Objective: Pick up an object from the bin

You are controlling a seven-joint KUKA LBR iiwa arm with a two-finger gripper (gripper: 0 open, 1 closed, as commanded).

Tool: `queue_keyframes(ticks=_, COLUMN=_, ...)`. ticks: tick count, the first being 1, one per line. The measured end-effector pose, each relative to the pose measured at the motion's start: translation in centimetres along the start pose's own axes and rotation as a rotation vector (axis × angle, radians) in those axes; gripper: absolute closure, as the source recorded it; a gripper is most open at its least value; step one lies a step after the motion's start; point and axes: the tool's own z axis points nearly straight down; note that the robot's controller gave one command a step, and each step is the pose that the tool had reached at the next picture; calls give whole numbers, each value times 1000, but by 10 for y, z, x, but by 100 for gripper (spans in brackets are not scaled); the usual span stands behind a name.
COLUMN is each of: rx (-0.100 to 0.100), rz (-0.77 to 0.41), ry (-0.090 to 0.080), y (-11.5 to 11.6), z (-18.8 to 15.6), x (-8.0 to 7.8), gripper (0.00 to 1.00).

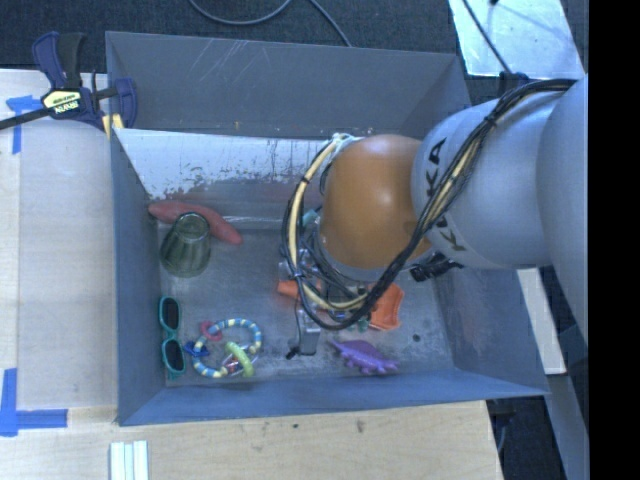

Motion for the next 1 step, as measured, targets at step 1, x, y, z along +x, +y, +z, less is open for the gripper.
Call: queue_keyframes(ticks=1, rx=-1, rz=2, ry=-8, y=0, z=-4, x=-2, gripper=0)
